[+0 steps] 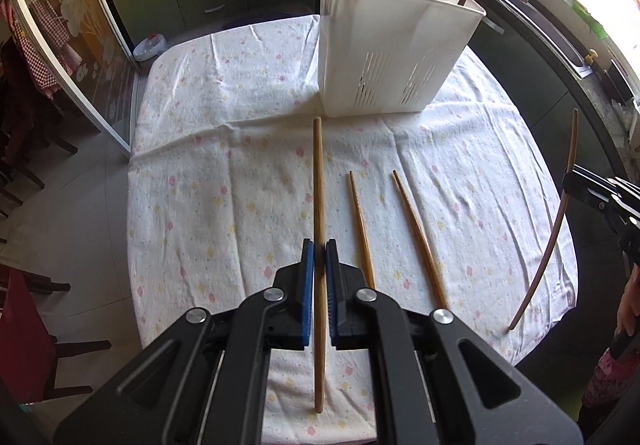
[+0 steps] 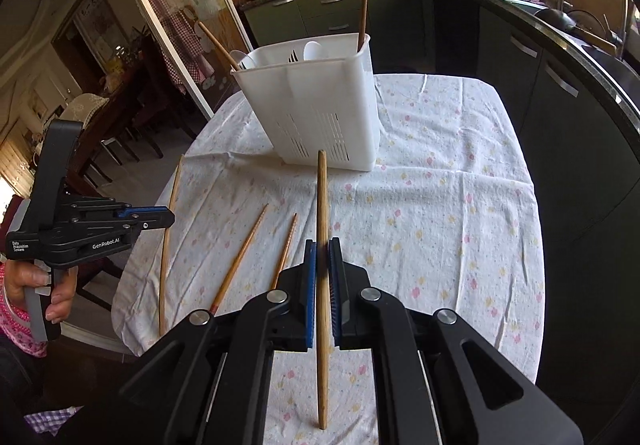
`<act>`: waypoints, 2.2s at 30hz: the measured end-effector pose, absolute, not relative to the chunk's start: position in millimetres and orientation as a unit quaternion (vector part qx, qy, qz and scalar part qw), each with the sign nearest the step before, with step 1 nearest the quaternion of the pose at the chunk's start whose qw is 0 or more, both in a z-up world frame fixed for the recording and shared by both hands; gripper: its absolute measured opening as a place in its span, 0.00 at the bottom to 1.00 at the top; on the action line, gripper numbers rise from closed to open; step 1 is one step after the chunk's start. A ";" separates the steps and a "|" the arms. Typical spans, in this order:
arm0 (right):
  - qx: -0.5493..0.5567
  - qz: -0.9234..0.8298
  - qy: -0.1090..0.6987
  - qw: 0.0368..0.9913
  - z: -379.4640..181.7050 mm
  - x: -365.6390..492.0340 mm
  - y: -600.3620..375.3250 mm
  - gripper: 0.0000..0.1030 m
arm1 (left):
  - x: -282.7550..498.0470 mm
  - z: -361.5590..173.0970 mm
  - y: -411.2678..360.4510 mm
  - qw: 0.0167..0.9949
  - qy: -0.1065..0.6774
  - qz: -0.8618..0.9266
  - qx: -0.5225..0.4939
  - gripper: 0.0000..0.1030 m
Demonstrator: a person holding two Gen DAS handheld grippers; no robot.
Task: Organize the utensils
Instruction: 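Lift both held chopsticks and drop them upright into the white caddy, then grasp a wooden chopstick with the left tool while the right tool grasps another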
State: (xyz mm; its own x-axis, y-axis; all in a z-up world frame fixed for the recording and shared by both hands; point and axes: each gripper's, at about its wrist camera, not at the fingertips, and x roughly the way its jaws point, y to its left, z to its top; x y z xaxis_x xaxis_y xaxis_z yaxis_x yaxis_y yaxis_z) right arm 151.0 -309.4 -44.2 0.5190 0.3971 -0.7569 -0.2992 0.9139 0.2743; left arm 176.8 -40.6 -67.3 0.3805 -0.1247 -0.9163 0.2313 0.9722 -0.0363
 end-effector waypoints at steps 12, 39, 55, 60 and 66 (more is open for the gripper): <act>0.064 0.212 0.399 0.890 -6.3 136.0 -314.7 0.07 | 156.2 -14.0 -45.7 0.859 0.493 -0.131 0.046 0.06; 0.078 0.168 0.225 0.957 162.4 227.2 -316.9 0.07 | 231.3 156.0 -109.4 0.941 0.309 -0.141 0.013 0.05; 0.038 0.157 0.309 0.937 71.8 298.9 -282.1 0.21 | 267.8 66.7 -101.5 0.908 0.403 -0.105 0.030 0.30; 0.044 0.170 0.292 0.940 80.1 260.3 -291.6 0.31 | 240.3 64.6 -100.6 0.910 0.398 -0.102 0.050 0.59; 0.025 0.193 0.351 0.916 37.2 198.6 -295.8 0.40 | 197.1 7.8 -96.0 0.874 0.467 -0.105 0.081 0.57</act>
